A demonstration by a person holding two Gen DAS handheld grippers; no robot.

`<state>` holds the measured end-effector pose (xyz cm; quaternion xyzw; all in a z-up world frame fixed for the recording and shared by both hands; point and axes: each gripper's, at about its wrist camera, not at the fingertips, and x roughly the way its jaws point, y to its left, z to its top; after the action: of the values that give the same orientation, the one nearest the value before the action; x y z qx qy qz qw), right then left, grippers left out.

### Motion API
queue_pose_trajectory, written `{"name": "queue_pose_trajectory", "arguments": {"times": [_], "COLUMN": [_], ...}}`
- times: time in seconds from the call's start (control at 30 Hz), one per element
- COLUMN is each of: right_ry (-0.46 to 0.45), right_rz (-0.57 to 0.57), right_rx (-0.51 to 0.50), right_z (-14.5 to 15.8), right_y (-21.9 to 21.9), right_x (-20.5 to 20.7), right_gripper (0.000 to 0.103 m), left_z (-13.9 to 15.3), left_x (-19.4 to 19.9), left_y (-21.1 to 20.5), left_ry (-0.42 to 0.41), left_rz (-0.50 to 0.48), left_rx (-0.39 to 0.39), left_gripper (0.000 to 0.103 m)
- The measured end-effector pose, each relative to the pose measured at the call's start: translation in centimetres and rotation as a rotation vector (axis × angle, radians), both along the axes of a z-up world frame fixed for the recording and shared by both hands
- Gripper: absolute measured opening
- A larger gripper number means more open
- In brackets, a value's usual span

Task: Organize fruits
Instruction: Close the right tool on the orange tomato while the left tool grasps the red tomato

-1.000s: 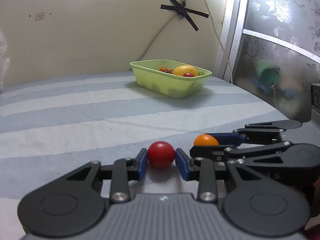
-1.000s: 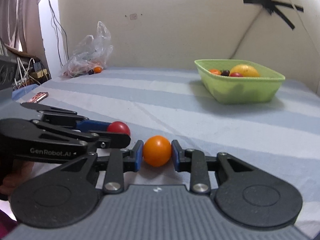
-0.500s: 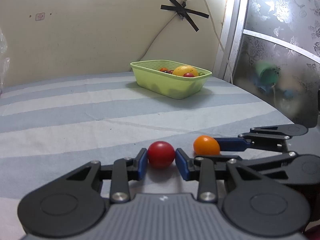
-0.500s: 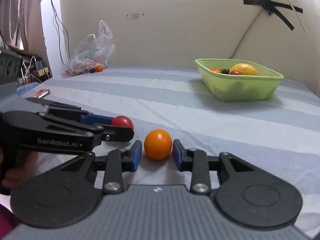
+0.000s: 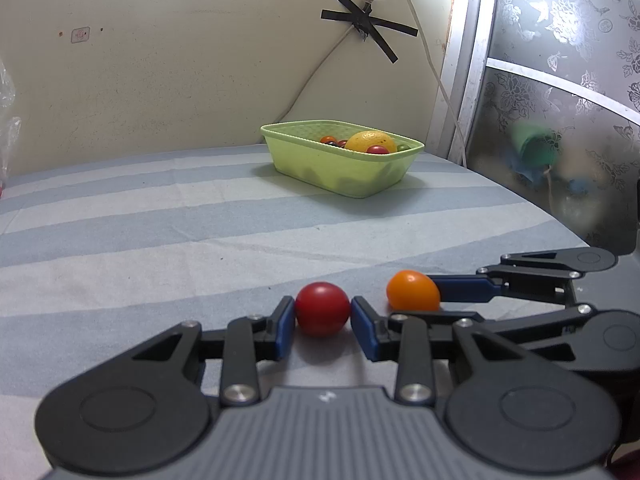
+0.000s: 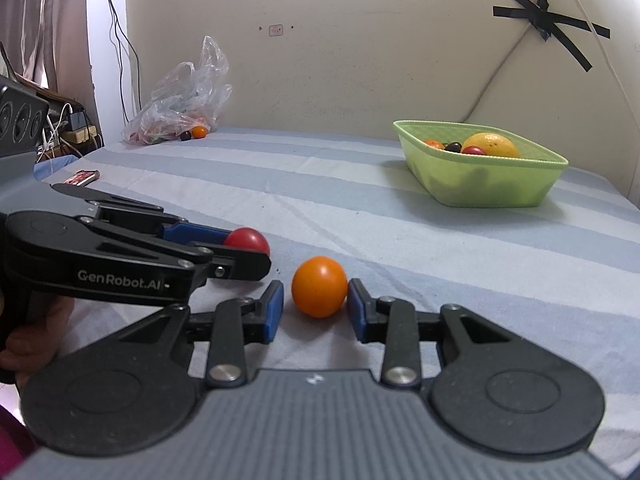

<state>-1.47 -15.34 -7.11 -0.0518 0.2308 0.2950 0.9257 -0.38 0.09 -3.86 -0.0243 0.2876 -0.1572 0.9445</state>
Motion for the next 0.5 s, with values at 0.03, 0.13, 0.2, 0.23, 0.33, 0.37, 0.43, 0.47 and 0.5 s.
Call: {"name": "queue_pose_trajectory", "arguments": {"times": [0.03,0.13,0.2,0.23,0.33,0.37,0.43,0.47,0.5], "right_ry": [0.0,0.0,-0.001,-0.001,-0.002,-0.002,-0.004,-0.005,-0.005], "right_rz": [0.0,0.0,0.0,0.0,0.0,0.0,-0.001,-0.002,-0.003], "right_rx": [0.0,0.0,0.0,0.0,-0.001,-0.001,-0.003,-0.004,-0.004], "right_z": [-0.01,-0.02,-0.04,-0.04,-0.05,-0.06,-0.05,-0.05,-0.05], "right_y": [0.05,0.01,0.01,0.02,-0.02,-0.03,-0.1,-0.08,-0.11], "right_x": [0.02,0.03,0.03,0.02,0.05,0.05,0.08,0.07,0.09], "right_gripper": [0.039,0.039,0.039,0.039,0.039,0.038,0.038,0.037,0.037], "left_z": [0.0,0.0,0.01,0.02,0.03,0.03,0.02,0.02,0.01], "left_x": [0.0,-0.01,-0.02,-0.01,-0.03,-0.04,-0.04,-0.04,-0.04], "left_y": [0.0,-0.01,-0.01,-0.01,-0.01,-0.02,-0.03,-0.03,-0.03], "left_ry": [0.0,0.0,0.0,0.0,0.0,0.0,0.0,0.0,0.0], "left_rz": [0.0,0.0,0.0,0.0,0.0,0.0,0.0,0.0,0.0], "left_rx": [0.0,0.0,0.0,0.0,-0.001,-0.001,-0.001,-0.001,-0.001], "left_gripper": [0.031,0.031,0.031,0.031,0.031,0.031,0.031,0.031,0.031]}}
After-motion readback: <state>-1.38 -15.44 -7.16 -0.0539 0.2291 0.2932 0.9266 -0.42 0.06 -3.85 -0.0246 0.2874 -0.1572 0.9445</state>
